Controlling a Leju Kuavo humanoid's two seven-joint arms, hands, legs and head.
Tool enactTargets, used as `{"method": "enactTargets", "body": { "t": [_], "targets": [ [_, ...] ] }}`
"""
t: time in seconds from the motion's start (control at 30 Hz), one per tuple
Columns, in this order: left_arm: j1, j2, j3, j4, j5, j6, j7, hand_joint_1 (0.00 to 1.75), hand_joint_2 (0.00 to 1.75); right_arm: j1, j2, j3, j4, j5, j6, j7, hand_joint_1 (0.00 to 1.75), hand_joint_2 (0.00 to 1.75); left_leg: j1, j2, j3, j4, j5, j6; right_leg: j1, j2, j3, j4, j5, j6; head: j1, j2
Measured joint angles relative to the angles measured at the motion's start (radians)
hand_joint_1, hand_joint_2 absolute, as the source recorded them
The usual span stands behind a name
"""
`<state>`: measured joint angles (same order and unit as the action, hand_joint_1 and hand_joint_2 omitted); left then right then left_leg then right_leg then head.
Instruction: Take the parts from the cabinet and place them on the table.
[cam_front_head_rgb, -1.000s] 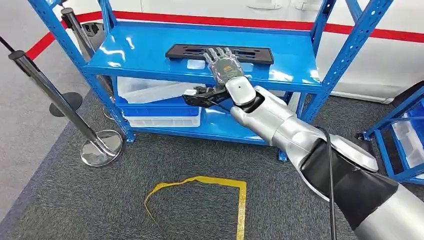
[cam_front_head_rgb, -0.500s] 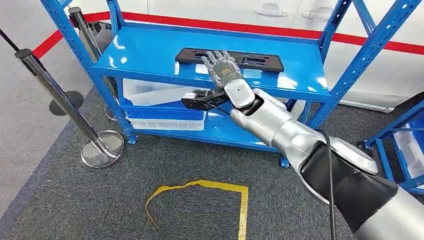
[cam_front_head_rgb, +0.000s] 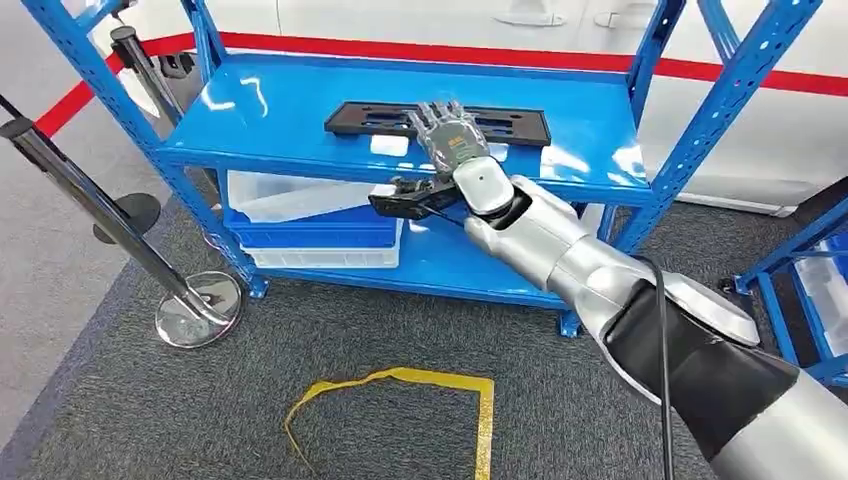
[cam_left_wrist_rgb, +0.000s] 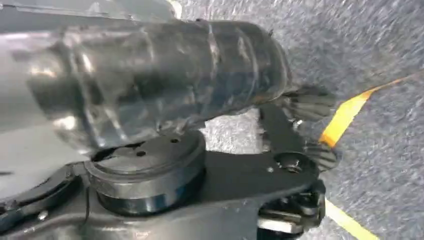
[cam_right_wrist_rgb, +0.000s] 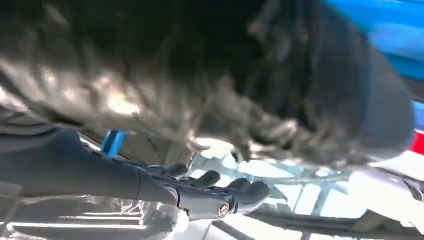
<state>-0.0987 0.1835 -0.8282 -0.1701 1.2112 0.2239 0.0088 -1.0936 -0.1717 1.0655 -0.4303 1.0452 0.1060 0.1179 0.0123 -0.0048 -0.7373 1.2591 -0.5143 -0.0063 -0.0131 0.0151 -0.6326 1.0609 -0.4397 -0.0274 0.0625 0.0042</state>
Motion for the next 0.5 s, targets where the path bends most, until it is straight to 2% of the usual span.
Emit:
{"method": "enactTargets", "body": {
  "t": [0.03, 0.07, 0.1, 0.13, 0.17, 0.23, 0.27, 0.3, 0.33, 0.4, 0.43, 0.47, 0.5],
  "targets": [
    [0.000, 0.000, 0.000, 0.000, 0.000, 0.000, 0.001, 0.00, 0.00, -0.001, 0.000, 0.000, 0.000, 0.000, 0.000, 0.000, 0.00, 0.00, -0.003, 0.000, 0.036, -0.089, 0.057, 0.009, 0.003, 0.000, 0.009, 0.000, -0.005, 0.001, 0.000, 0.000],
    [-0.001, 0.002, 0.000, 0.000, 0.001, 0.000, 0.001, 0.00, 0.00, -0.001, 0.000, 0.000, -0.001, 0.000, 0.000, 0.000, 0.00, 0.00, -0.009, 0.000, 0.073, -0.180, 0.107, 0.023, 0.004, 0.000, 0.018, -0.002, -0.010, 0.001, 0.000, 0.000],
    [-0.002, 0.006, 0.000, 0.001, 0.000, 0.000, 0.002, 0.00, 0.00, 0.000, 0.000, 0.000, -0.001, -0.004, 0.000, 0.000, 0.00, 0.00, -0.012, 0.002, 0.091, -0.197, 0.092, 0.035, 0.002, 0.000, 0.020, -0.011, -0.011, 0.003, 0.002, 0.000],
    [-0.001, 0.005, 0.000, 0.001, 0.000, 0.000, 0.002, 0.00, 0.00, 0.001, 0.000, 0.000, -0.001, -0.007, 0.003, 0.000, 0.00, 0.00, -0.021, 0.001, 0.096, -0.219, 0.098, 0.041, 0.003, 0.002, 0.020, -0.013, -0.009, 0.008, 0.002, 0.000],
    [-0.003, 0.005, -0.001, 0.001, 0.000, -0.003, 0.003, 0.00, 0.00, 0.005, 0.000, -0.001, -0.001, -0.013, 0.005, -0.001, 0.00, 0.00, -0.022, 0.002, 0.103, -0.233, 0.087, 0.046, 0.000, 0.001, 0.017, -0.014, -0.007, 0.014, 0.000, 0.000],
    [-0.002, 0.006, -0.001, 0.001, 0.000, -0.005, 0.000, 0.00, 0.00, 0.015, -0.001, -0.005, -0.002, -0.035, 0.008, -0.004, 0.00, 0.00, -0.022, 0.001, 0.112, -0.248, 0.087, 0.047, 0.002, 0.001, 0.024, -0.028, -0.006, 0.025, 0.001, 0.000],
    [0.001, 0.006, -0.001, 0.002, -0.001, -0.005, -0.001, 0.00, 0.00, 0.020, -0.004, -0.009, -0.003, -0.047, 0.008, -0.004, 0.00, 0.00, -0.007, 0.005, 0.130, -0.273, 0.095, 0.045, 0.002, -0.003, 0.022, -0.019, -0.015, 0.030, 0.003, 0.000],
    [0.001, 0.003, -0.001, 0.001, -0.001, -0.007, -0.002, 0.00, 0.00, 0.019, -0.006, -0.016, -0.003, -0.057, 0.010, -0.005, 0.00, 0.00, -0.010, 0.005, 0.140, -0.281, 0.094, 0.048, 0.004, -0.005, 0.011, 0.011, -0.030, 0.032, 0.007, 0.000],
    [-0.001, 0.003, -0.001, 0.001, -0.001, -0.008, -0.003, 0.00, 0.00, 0.019, -0.006, -0.021, -0.003, -0.062, 0.010, -0.005, 0.00, 0.00, -0.010, 0.006, 0.144, -0.281, 0.092, 0.053, 0.004, -0.004, -0.021, 0.075, -0.058, 0.032, 0.008, 0.000],
    [-0.003, 0.003, -0.001, 0.001, -0.001, -0.008, -0.003, 0.00, 0.00, 0.028, -0.007, -0.023, -0.002, -0.077, 0.018, -0.010, 0.00, 0.00, -0.011, 0.005, 0.152, -0.279, 0.083, 0.056, 0.002, -0.005, -0.109, 0.229, -0.109, 0.037, 0.008, 0.000],
    [-0.003, 0.002, -0.001, 0.001, -0.001, -0.009, -0.004, 0.00, 0.00, 0.037, -0.009, -0.025, -0.002, -0.092, 0.022, -0.012, 0.00, 0.00, -0.010, 0.005, 0.156, -0.277, 0.078, 0.056, 0.001, -0.005, -0.139, 0.269, -0.109, 0.039, 0.008, 0.000],
    [-0.001, 0.002, -0.001, 0.001, -0.001, -0.010, -0.005, 0.00, 0.00, 0.042, -0.010, -0.027, -0.001, -0.112, 0.033, -0.016, 0.00, 0.00, -0.009, 0.003, 0.161, -0.272, 0.070, 0.054, -0.001, -0.006, -0.144, 0.258, -0.083, 0.042, 0.008, 0.000],
    [0.000, 0.002, -0.001, 0.001, -0.001, -0.011, -0.006, 0.00, 0.00, 0.043, -0.011, -0.034, 0.000, -0.135, 0.044, -0.018, 0.00, 0.00, -0.008, 0.001, 0.165, -0.265, 0.063, 0.051, -0.004, -0.007, -0.129, 0.213, -0.043, 0.044, 0.008, 0.000]
  ]
}}
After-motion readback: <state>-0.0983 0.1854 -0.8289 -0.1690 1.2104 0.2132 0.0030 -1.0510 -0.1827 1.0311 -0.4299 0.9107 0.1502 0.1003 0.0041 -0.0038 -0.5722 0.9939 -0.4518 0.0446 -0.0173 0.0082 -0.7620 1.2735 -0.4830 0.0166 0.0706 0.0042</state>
